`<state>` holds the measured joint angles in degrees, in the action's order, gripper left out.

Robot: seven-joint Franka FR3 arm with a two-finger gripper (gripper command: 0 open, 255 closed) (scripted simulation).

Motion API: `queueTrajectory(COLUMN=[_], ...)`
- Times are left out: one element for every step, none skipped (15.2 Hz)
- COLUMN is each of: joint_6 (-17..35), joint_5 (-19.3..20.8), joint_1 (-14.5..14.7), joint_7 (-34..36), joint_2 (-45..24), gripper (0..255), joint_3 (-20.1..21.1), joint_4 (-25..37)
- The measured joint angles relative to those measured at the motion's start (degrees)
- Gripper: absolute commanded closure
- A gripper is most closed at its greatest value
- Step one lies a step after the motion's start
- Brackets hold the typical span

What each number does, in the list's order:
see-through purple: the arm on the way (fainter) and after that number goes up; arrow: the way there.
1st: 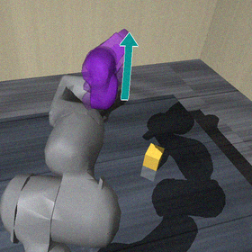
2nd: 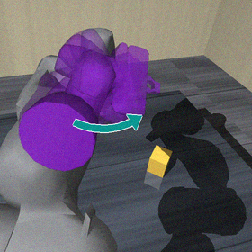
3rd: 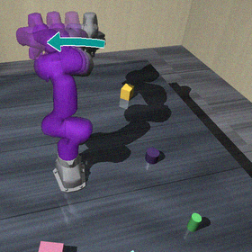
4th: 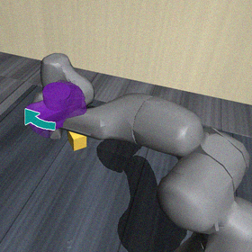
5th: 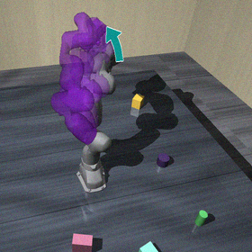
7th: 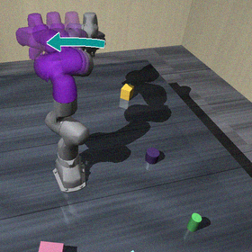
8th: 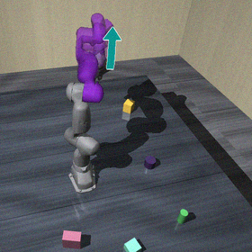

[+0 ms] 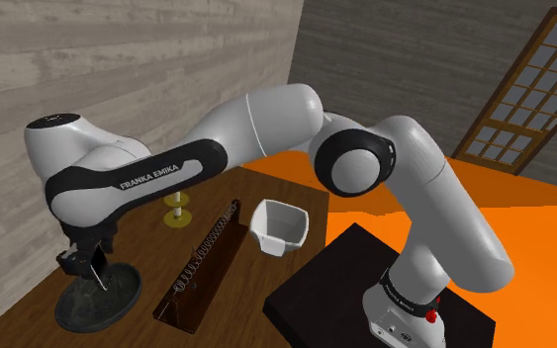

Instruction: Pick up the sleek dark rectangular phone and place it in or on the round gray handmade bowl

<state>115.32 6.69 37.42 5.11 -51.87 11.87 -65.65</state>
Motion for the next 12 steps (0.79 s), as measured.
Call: queueTrajectory(joint_6=[-0.5, -0.9, -1.2, -0.9, -0.5, -0.3, 0.3, 1.0, 1.3, 1.6, 2.0, 2.7], joint_5=[0.1, 0.2, 0.3, 0.3, 0.4, 0.4, 0.5, 0.5, 0.5, 0.6, 0.6, 0.7], joint_1=[0.9, 1.2, 1.5, 1.6, 1.7, 1.8, 1.8, 1.8, 2.0, 1.9, 2.0, 2.0], joint_7=[0.6, 0.8, 0.9, 0.9, 1.0, 1.0, 1.1, 1.1, 1.2, 1.1, 1.1, 1.2], joint_2=[-1.5, -2.4, -3.4, -4.0, -4.5, -5.4, -5.5, -5.5, -6.2, -6.7, -7.1, -7.5], gripper=[255, 255, 255, 255, 255, 255, 255, 255, 255, 255, 255, 255], joint_3=[0.0, -0.1, -0.1, -0.2, -0.2, -0.3, -0.3, -0.3, -0.4, -0.4, -0.5, -0.5], joint_4=[2.0, 3.3, 4.7, 4.9, 5.0, 5.7, 5.2, 4.6, 5.0, 5.2, 5.2, 4.9])
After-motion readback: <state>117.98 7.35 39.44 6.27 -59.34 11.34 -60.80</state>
